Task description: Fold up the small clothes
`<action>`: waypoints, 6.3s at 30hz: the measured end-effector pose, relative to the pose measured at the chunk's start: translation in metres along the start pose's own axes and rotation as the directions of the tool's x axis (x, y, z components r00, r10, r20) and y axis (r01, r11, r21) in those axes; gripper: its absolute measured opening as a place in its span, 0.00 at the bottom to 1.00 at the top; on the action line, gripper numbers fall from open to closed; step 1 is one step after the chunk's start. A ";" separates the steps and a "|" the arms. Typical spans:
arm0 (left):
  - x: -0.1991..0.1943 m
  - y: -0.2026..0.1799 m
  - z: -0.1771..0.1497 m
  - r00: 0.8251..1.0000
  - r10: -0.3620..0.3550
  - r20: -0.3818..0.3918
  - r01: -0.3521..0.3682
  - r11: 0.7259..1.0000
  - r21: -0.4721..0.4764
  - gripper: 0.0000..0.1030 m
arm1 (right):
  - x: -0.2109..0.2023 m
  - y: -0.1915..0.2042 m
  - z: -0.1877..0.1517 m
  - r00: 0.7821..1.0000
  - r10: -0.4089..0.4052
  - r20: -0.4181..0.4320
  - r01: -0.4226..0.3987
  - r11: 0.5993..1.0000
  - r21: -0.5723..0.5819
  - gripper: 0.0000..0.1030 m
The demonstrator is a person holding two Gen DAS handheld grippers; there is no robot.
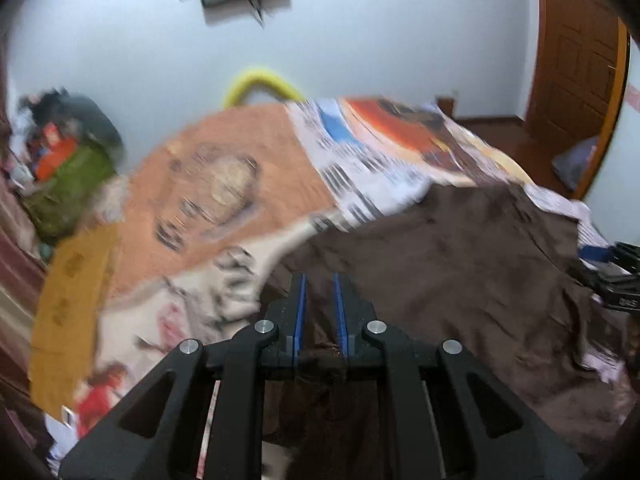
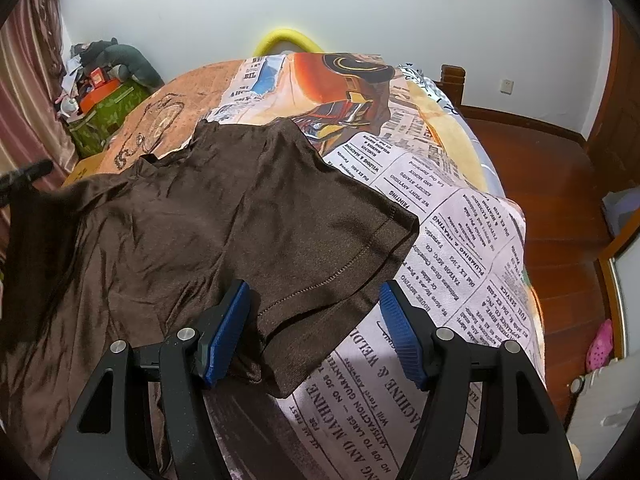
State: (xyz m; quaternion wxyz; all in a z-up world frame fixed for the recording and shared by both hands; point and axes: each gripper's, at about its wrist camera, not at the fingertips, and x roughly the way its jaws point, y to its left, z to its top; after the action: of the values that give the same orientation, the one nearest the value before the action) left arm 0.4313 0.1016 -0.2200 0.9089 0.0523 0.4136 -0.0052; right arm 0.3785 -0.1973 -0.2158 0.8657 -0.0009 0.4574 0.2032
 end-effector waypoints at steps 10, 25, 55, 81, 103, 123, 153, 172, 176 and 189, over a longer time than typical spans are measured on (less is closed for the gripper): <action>0.007 0.017 -0.034 0.980 -0.143 -0.141 0.128 0.986 -0.107 0.43 | 0.000 -0.001 -0.003 1.000 0.024 0.001 -0.024 1.000 0.007 0.62; 0.009 0.124 -0.058 0.984 -0.022 -0.178 -0.040 0.941 -0.336 0.57 | -0.013 0.005 0.004 1.000 -0.008 0.011 0.008 1.000 0.006 0.62; 0.122 0.180 -0.070 0.919 -0.204 -0.336 0.013 0.870 -0.494 0.20 | -0.020 0.024 0.010 0.998 -0.058 0.038 0.059 0.998 -0.012 0.62; 0.042 0.045 0.043 0.981 -0.107 -0.162 0.075 0.979 -0.188 0.03 | -0.042 0.000 0.001 0.996 0.008 0.092 -0.010 1.000 0.023 0.62; 0.022 0.037 0.017 0.994 0.013 -0.104 -0.025 0.993 -0.116 0.68 | -0.018 -0.023 0.023 0.997 -0.044 0.070 0.042 0.999 0.028 0.53; 0.068 0.061 -0.037 0.980 0.080 -0.183 -0.098 0.991 -0.090 0.69 | 0.009 -0.013 0.034 0.986 -0.161 0.036 0.163 0.984 -0.071 0.33; -0.017 0.096 -0.069 0.992 0.104 -0.070 -0.114 0.982 -0.149 0.69 | -0.031 0.068 0.083 0.994 -0.005 0.112 0.019 0.992 -0.124 0.07; -0.031 0.076 -0.067 0.997 0.064 -0.049 -0.070 0.990 -0.122 0.70 | -0.015 0.119 0.072 0.984 0.178 0.019 -0.174 0.975 -0.138 0.29; -0.021 0.074 -0.057 0.996 0.081 -0.042 -0.086 0.987 -0.138 0.78 | -0.028 0.107 0.067 0.990 0.132 0.045 -0.122 0.977 -0.176 0.30; 0.063 0.063 -0.049 0.978 -0.033 -0.207 -0.009 0.981 -0.195 0.79 | 0.045 0.097 0.024 0.989 0.105 -0.104 -0.127 0.965 -0.230 0.31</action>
State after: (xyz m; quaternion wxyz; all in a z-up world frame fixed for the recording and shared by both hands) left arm 0.4390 0.1708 -0.2933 0.8609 -0.0392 0.5060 0.0353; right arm 0.3858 -0.0876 -0.2190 0.8244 -0.0862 0.4683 0.3060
